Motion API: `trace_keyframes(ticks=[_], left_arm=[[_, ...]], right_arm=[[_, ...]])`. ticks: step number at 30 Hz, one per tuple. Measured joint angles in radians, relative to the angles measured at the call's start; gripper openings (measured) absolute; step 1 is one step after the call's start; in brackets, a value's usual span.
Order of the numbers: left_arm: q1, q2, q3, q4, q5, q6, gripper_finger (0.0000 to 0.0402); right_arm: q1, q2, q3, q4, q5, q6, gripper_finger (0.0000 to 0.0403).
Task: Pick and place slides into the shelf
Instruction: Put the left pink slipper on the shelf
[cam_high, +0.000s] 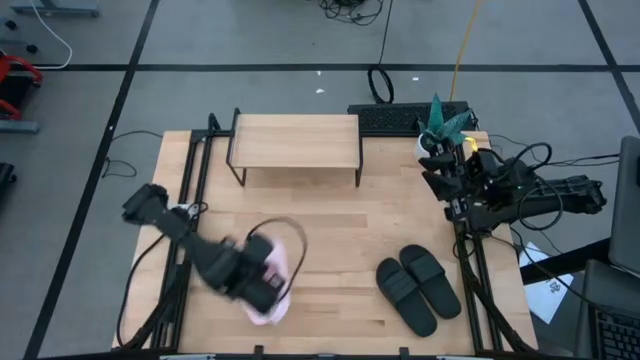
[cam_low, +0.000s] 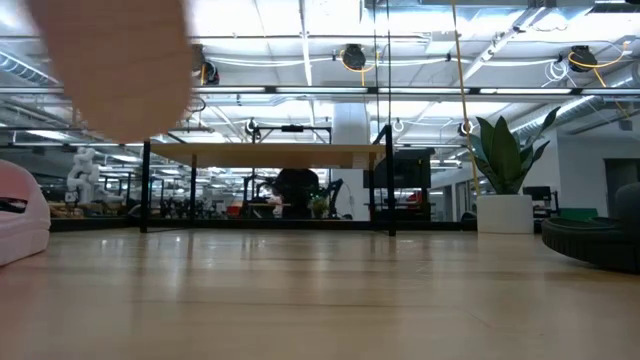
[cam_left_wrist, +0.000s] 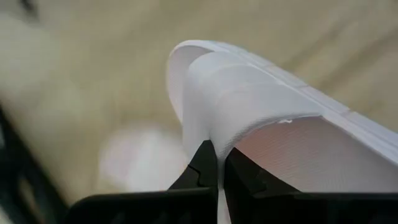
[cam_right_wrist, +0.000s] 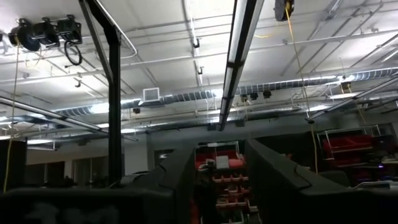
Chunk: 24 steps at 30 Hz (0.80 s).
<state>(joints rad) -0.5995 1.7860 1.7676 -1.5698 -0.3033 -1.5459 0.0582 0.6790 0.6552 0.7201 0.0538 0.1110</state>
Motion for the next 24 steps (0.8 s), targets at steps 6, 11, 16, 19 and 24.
trace_keyframes(ticks=[6, 11, 16, 19, 24], left_arm=[[0.216, -0.002, 0.128, -0.002, -0.229, 0.407, 0.0], [0.361, -0.002, 0.274, 0.0, -0.415, 0.705, 0.0], [0.495, -0.003, 0.39, -0.001, -0.518, 0.994, 0.0], [0.585, -0.003, 0.42, -0.001, -0.565, 1.186, 0.0], [0.751, -0.003, 0.431, -0.003, -0.607, 1.48, 0.0]], right_arm=[[0.0, -0.008, 0.0, 0.009, 0.002, 0.0, 0.013], [0.0, -0.019, 0.0, 0.009, 0.002, 0.0, 0.013], [0.0, -0.02, 0.0, 0.009, 0.008, -0.001, 0.013], [0.0, -0.02, 0.0, 0.009, 0.074, -0.014, 0.013], [0.0, -0.02, 0.0, 0.009, 0.182, -0.065, 0.013]])
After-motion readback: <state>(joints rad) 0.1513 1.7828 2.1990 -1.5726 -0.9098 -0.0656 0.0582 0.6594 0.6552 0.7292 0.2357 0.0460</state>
